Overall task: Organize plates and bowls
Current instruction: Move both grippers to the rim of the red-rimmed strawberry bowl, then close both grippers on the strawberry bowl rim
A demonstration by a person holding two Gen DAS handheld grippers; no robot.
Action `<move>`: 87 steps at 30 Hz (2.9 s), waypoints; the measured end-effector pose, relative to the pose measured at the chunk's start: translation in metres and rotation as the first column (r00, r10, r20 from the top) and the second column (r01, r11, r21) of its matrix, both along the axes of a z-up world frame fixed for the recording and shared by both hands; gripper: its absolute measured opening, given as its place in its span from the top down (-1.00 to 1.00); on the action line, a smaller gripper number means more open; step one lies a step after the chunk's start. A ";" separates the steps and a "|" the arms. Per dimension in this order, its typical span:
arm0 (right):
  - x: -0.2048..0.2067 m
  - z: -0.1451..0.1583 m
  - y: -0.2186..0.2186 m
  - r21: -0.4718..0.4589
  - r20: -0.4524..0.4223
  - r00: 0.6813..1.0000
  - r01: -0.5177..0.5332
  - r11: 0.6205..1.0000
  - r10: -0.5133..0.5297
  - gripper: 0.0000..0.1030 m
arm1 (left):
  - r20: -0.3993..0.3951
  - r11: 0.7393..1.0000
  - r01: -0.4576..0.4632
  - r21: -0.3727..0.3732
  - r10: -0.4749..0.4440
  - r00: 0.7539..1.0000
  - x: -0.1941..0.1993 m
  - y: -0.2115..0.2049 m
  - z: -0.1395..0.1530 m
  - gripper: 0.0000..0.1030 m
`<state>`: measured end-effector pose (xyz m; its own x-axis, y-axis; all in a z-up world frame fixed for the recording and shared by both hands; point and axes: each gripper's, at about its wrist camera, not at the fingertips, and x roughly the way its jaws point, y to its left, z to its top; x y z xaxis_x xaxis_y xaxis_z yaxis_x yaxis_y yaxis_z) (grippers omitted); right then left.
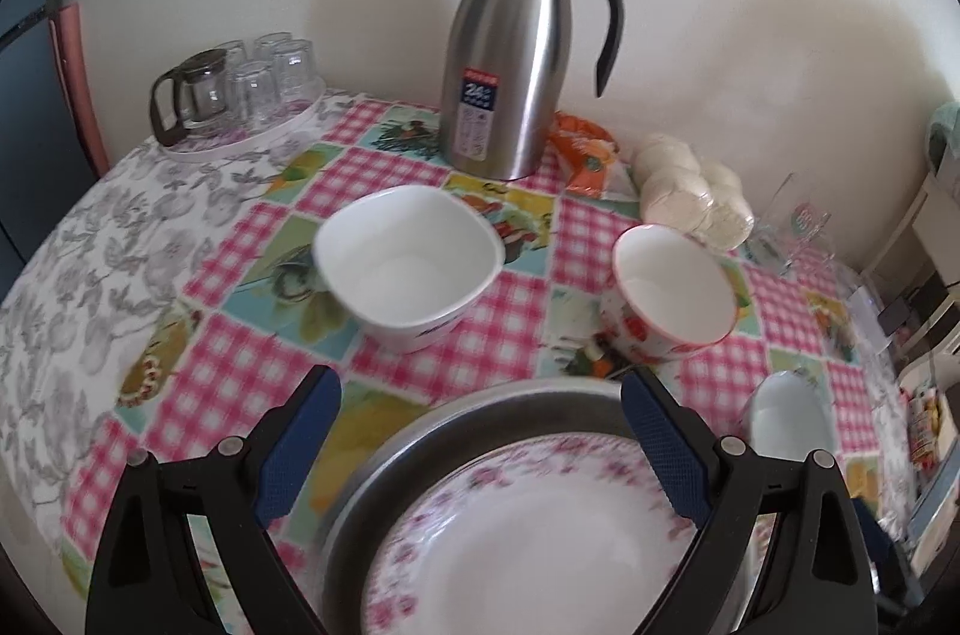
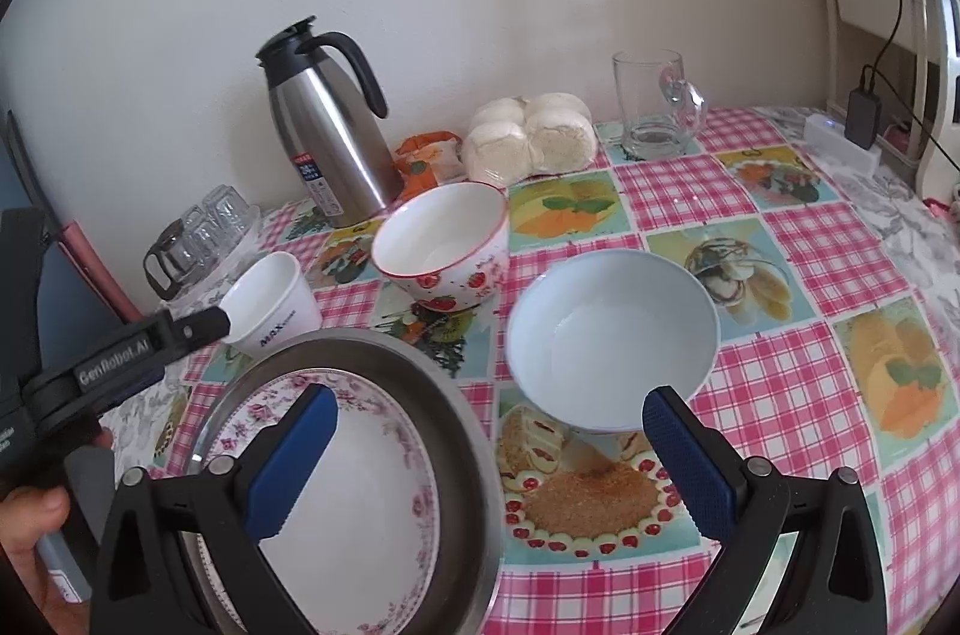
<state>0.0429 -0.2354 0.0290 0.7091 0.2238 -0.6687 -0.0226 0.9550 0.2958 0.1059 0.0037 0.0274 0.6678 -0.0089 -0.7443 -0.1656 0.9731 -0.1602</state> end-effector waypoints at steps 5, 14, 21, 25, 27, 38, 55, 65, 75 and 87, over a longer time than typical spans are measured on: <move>0.008 0.002 -0.012 0.017 -0.016 1.000 0.024 1.000 -0.023 -1.00 | 0.044 0.998 0.048 -0.038 -0.047 0.998 0.012 -0.012 0.007 -0.84; 0.037 0.024 -0.030 0.011 -0.039 0.999 0.019 1.000 -0.019 -1.00 | 0.091 0.985 0.134 -0.107 -0.124 0.988 0.031 -0.020 0.015 -0.84; 0.071 0.048 -0.045 0.027 -0.038 0.999 0.018 0.999 -0.016 -1.00 | 0.099 0.972 0.175 -0.157 -0.160 0.982 0.047 -0.029 0.009 -0.84; 0.090 0.053 -0.044 0.002 -0.066 0.998 0.000 1.000 0.000 -1.00 | 0.086 0.970 0.195 -0.148 -0.184 0.979 0.058 -0.036 0.002 -0.84; 0.099 0.053 -0.042 -0.019 -0.080 0.997 -0.009 1.000 0.007 -1.00 | 0.080 0.966 0.202 -0.161 -0.191 0.978 0.062 -0.038 0.000 -0.84; 0.145 0.023 -0.019 -0.055 -0.195 0.980 -0.044 0.998 0.033 -0.98 | -0.021 0.962 0.134 -0.236 -0.143 0.989 0.094 -0.026 -0.023 -0.84; 0.200 -0.029 0.010 -0.050 -0.337 0.940 -0.075 0.996 0.053 0.04 | -0.119 0.959 0.161 -0.233 -0.192 0.974 0.128 -0.047 -0.053 -0.49; 0.216 -0.054 0.024 -0.061 -0.394 0.917 -0.095 0.994 0.064 0.28 | -0.155 0.959 0.157 -0.236 -0.197 0.968 0.137 -0.049 -0.066 -0.14; 0.216 -0.073 0.035 -0.045 -0.452 0.887 -0.125 0.991 0.092 0.62 | -0.192 0.951 0.180 -0.252 -0.232 0.954 0.139 -0.054 -0.076 0.26; 0.207 -0.064 0.027 -0.026 -0.420 0.904 -0.100 0.995 0.080 0.74 | -0.183 0.942 0.190 -0.278 -0.246 0.952 0.134 -0.056 -0.075 0.49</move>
<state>0.2503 -0.2081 -0.0351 0.3408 0.2354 -0.9102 0.0071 0.9675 0.2528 0.2394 -0.0519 -0.0477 0.4550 -0.3433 -0.8217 -0.0116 0.9203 -0.3910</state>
